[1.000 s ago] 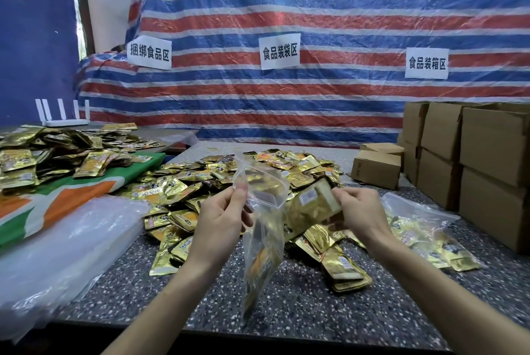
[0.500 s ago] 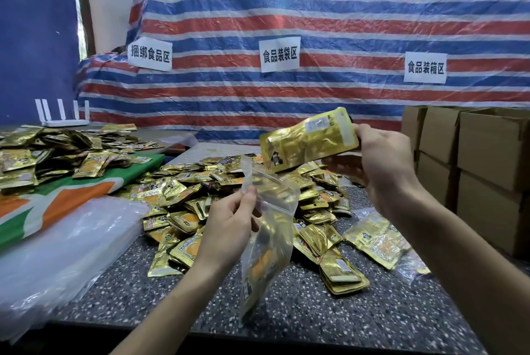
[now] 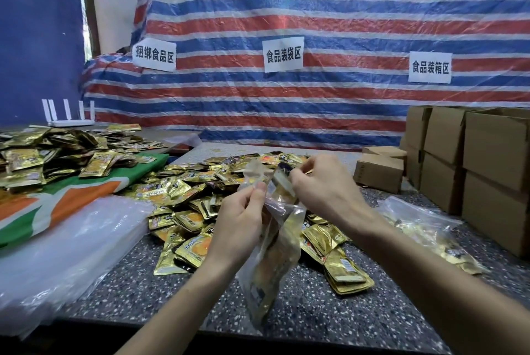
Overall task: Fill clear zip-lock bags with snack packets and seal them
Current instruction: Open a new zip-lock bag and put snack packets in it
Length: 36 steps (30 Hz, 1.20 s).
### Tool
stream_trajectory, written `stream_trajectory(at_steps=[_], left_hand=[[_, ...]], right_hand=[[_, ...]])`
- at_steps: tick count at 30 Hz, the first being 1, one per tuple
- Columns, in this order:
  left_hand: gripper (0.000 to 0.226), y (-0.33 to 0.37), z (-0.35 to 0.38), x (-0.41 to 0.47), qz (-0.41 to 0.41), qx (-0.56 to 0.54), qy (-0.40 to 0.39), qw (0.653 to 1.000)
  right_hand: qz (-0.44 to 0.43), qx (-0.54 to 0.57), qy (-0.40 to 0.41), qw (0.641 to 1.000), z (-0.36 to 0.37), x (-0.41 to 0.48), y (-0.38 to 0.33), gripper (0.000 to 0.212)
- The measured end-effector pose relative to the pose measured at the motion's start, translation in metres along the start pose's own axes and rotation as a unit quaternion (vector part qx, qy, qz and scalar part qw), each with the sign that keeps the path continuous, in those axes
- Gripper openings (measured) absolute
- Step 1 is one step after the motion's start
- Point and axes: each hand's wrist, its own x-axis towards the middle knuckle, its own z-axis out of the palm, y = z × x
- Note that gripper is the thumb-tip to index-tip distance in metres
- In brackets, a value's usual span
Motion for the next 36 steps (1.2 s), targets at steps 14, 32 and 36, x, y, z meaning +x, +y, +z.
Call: stream_trajectory(at_steps=[14, 32, 36], left_hand=[[0.049, -0.014, -0.022, 0.008, -0.006, -0.024, 0.07, 0.997], [0.014, -0.024, -0.06, 0.046, -0.027, -0.092, 0.036, 0.995], [0.015, -0.022, -0.066, 0.044, -0.031, -0.1, 0.053, 0.993]], right_hand=[[-0.097, 0.156, -0.149, 0.972, -0.008, 0.0, 0.031, 0.006], [-0.055, 0.198, -0.032, 0.978, -0.024, -0.005, 0.058, 0.036], [-0.018, 0.309, -0.052, 0.949, -0.029, -0.005, 0.06, 0.026]])
